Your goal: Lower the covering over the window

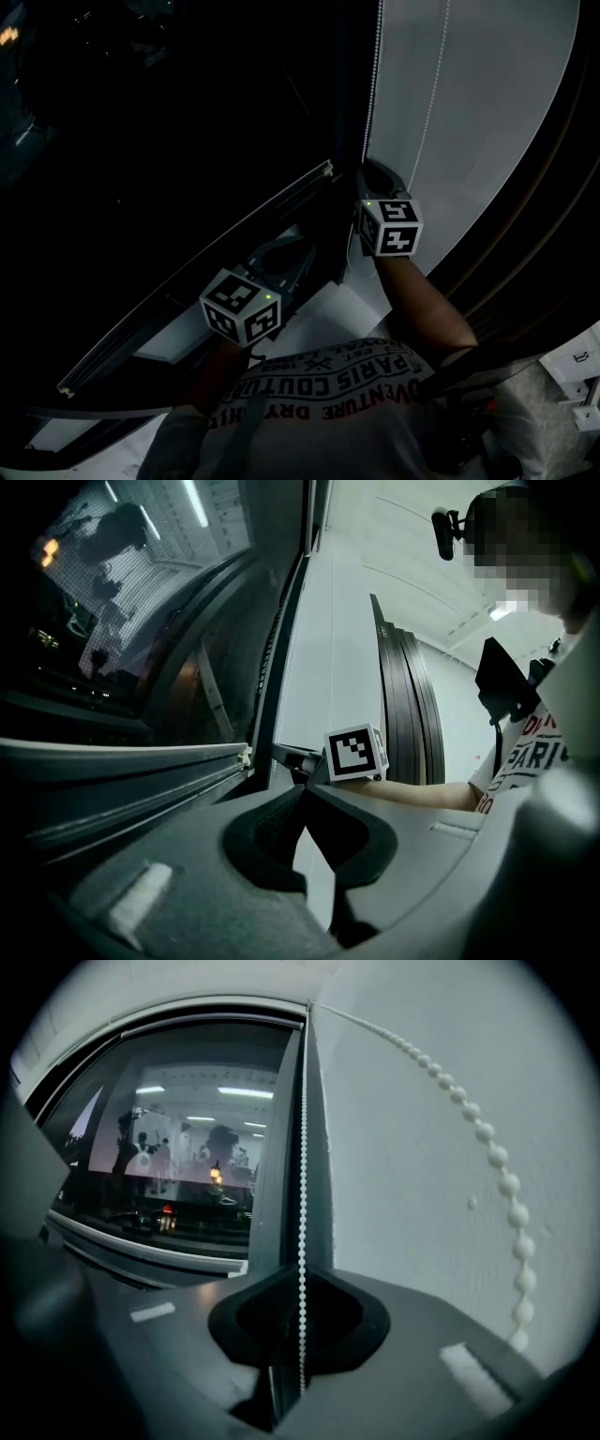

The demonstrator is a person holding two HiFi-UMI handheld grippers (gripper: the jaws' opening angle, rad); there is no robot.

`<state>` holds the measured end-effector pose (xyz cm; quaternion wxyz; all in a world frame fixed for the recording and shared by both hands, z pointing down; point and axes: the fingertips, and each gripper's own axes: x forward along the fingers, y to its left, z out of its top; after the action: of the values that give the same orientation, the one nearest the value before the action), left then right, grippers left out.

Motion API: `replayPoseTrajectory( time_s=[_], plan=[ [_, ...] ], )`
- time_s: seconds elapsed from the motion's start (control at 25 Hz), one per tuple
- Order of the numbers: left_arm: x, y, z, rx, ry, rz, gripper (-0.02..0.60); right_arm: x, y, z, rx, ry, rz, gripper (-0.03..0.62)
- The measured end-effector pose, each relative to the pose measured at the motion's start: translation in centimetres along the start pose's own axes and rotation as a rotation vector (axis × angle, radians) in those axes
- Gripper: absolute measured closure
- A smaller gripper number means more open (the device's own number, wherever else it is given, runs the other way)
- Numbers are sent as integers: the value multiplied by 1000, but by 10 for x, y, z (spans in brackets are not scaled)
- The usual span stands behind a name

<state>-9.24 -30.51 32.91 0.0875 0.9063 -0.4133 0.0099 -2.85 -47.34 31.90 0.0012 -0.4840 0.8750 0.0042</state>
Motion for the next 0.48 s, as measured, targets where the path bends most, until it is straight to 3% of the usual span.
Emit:
replayPoseTrajectory(
  time_s=[0.08, 0.24, 0.48],
  plan=[
    [0, -1, 0, 3, 4, -1, 580, -3, 0, -1, -2, -1, -1, 589],
    [-2, -7, -2, -1, 9, -10, 580, -15, 9, 3, 17, -12, 51, 589],
    [-7, -18, -7, -9, 13, -39, 580, -49, 35, 3, 73, -24, 215, 583]
  ],
)
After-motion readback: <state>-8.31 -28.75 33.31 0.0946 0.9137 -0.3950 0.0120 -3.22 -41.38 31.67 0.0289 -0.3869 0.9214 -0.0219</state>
